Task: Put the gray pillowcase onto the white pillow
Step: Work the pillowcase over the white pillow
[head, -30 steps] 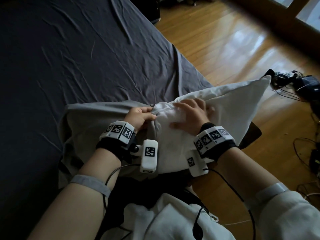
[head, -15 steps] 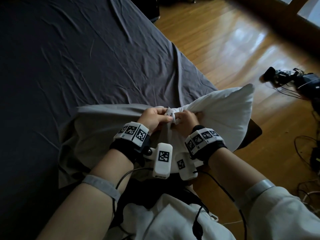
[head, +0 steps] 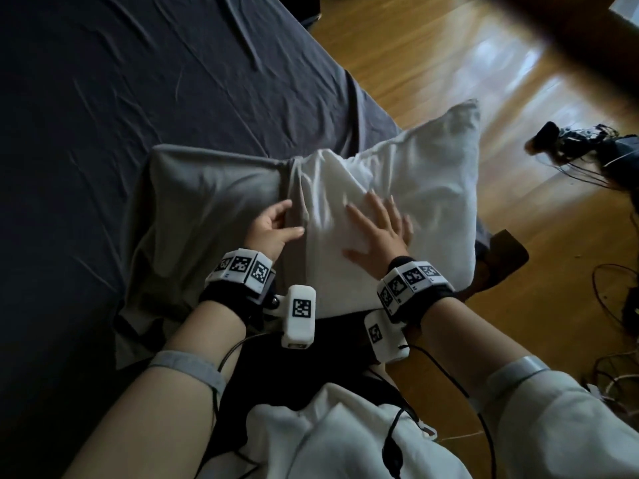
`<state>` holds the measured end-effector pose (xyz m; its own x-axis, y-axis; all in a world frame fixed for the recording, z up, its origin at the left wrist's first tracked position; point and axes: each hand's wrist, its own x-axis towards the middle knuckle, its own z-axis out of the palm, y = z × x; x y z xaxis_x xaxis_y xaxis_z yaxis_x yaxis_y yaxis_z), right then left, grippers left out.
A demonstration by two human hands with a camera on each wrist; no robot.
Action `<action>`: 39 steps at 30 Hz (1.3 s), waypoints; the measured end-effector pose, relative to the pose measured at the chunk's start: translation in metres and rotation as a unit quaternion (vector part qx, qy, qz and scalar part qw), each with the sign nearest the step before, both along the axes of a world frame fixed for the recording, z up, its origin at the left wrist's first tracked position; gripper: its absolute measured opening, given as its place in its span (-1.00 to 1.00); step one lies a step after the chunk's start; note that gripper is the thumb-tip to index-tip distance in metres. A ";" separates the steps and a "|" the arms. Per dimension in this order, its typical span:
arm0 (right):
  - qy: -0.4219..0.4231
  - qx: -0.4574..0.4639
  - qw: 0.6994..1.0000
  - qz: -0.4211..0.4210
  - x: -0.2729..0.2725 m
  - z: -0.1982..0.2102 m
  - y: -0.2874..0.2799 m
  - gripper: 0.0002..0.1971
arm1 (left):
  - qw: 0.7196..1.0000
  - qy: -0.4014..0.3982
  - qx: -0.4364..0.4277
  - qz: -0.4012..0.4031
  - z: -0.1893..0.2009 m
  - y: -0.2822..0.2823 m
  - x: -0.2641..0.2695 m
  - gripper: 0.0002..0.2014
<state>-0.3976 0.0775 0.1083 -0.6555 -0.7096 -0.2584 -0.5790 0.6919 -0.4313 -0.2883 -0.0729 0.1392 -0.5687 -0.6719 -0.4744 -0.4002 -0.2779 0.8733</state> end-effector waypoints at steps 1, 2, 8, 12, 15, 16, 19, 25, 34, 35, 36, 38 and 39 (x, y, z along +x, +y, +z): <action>-0.022 0.023 0.999 0.013 0.002 -0.007 0.002 -0.16 | 0.999 -0.033 -0.005 -0.009 -0.008 0.001 0.002 -0.38; -0.049 0.048 0.997 0.024 0.003 -0.015 0.003 -0.15 | 0.997 -0.069 -0.007 -0.021 -0.017 0.001 0.004 -0.37; -0.096 0.133 0.984 0.075 0.000 -0.054 0.003 -0.19 | 0.981 -0.191 0.038 -0.003 -0.067 -0.001 0.005 -0.42; -0.122 0.151 0.976 0.096 -0.007 -0.066 -0.004 -0.16 | 0.960 -0.279 -0.016 -0.028 -0.094 -0.020 -0.009 -0.66; -0.146 0.168 0.969 0.112 -0.008 -0.071 -0.001 -0.13 | 0.937 -0.340 -0.021 -0.072 -0.103 -0.030 -0.008 -0.75; -0.148 0.169 0.967 0.118 -0.008 -0.073 -0.001 -0.13 | 0.934 -0.345 -0.036 -0.087 -0.103 -0.028 -0.010 -0.72; -0.166 0.165 0.964 0.127 -0.011 -0.078 -0.006 -0.14 | 0.967 -0.226 0.016 -0.115 -0.089 0.008 -0.035 -0.74; -0.173 0.173 0.961 0.127 -0.026 -0.076 -0.003 -0.16 | 0.982 -0.132 0.083 -0.103 -0.092 0.025 -0.036 -0.85; -0.109 0.130 0.979 0.115 -0.003 -0.091 0.019 -0.06 | 0.925 -0.326 0.182 -0.068 -0.137 0.022 0.054 -0.86; -0.094 0.129 0.980 0.117 -0.001 -0.094 0.022 -0.03 | 0.917 -0.331 0.218 -0.031 -0.141 0.023 0.060 -0.71; -0.083 0.127 0.981 0.119 0.001 -0.096 0.024 0.00 | 0.914 -0.321 0.248 0.023 -0.144 0.023 0.063 -0.60; -0.074 0.127 0.982 0.119 0.000 -0.099 0.025 0.03 | 0.916 -0.277 0.267 0.113 -0.144 0.018 0.061 -0.52; -0.073 0.131 0.982 0.117 0.000 -0.100 0.025 0.04 | 0.915 -0.256 0.273 0.152 -0.143 0.013 0.058 -0.55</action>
